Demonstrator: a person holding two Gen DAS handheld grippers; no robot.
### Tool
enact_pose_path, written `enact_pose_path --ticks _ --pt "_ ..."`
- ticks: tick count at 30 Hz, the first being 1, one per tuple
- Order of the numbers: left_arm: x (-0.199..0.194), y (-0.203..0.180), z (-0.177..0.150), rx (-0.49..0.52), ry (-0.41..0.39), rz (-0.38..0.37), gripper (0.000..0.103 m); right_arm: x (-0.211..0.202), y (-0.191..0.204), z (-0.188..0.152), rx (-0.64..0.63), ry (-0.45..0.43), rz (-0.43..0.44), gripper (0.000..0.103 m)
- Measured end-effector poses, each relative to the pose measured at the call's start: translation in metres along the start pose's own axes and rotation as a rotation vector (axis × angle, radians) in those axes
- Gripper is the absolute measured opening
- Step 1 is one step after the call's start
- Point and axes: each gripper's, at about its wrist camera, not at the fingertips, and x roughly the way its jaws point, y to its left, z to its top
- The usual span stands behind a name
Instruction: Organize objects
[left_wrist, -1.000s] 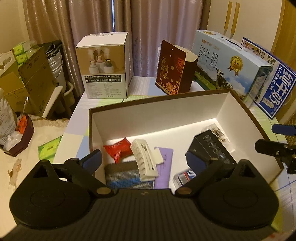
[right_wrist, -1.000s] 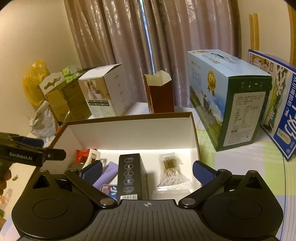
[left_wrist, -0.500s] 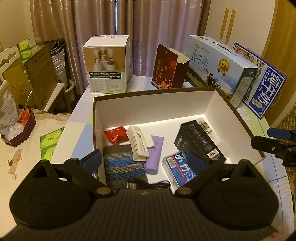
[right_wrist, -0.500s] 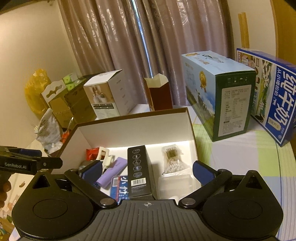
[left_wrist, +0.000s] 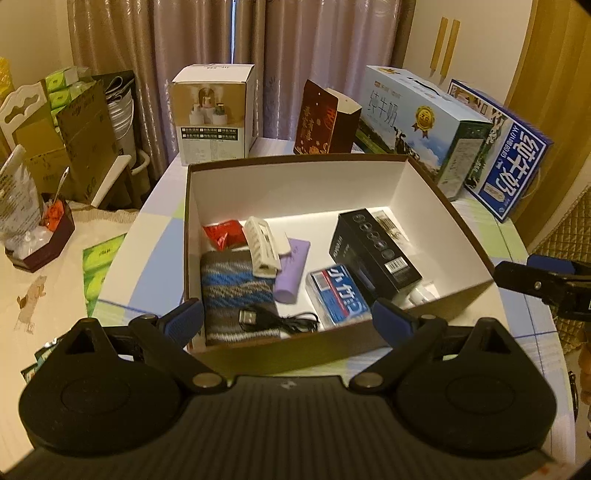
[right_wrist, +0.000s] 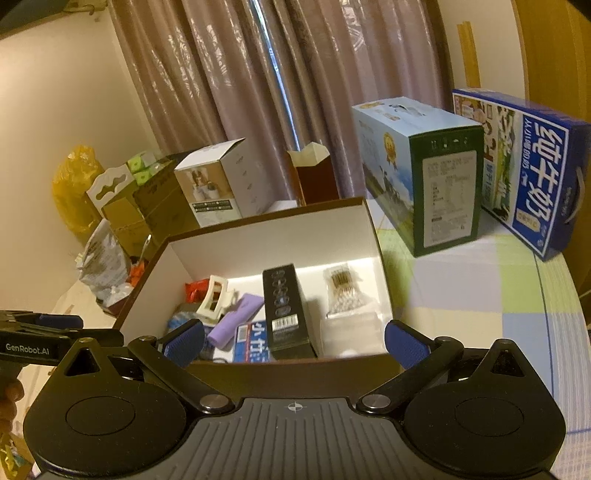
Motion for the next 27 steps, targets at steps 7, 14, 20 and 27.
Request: enact_pose_path --ticks 7,14,20,27 --pt "-0.024 -0.006 -0.02 -0.026 0.001 -0.005 0.096 -0.025 0.005 -0.016 0.01 0.004 0.019 0.101" --pt "-0.044 -0.015 -0.041 -0.033 0.005 0.0 0.096 -0.047 0.01 -0.03 0.015 0.007 0.025 0.101" --pt "-0.06 -0.021 -0.057 -0.04 0.002 0.004 0.096 -0.063 0.013 -0.041 0.014 0.015 0.032 0.101" --pt "-0.076 -0.033 -0.076 -0.043 0.005 0.002 0.096 -0.079 0.015 -0.057 0.012 0.034 0.036 0.101"
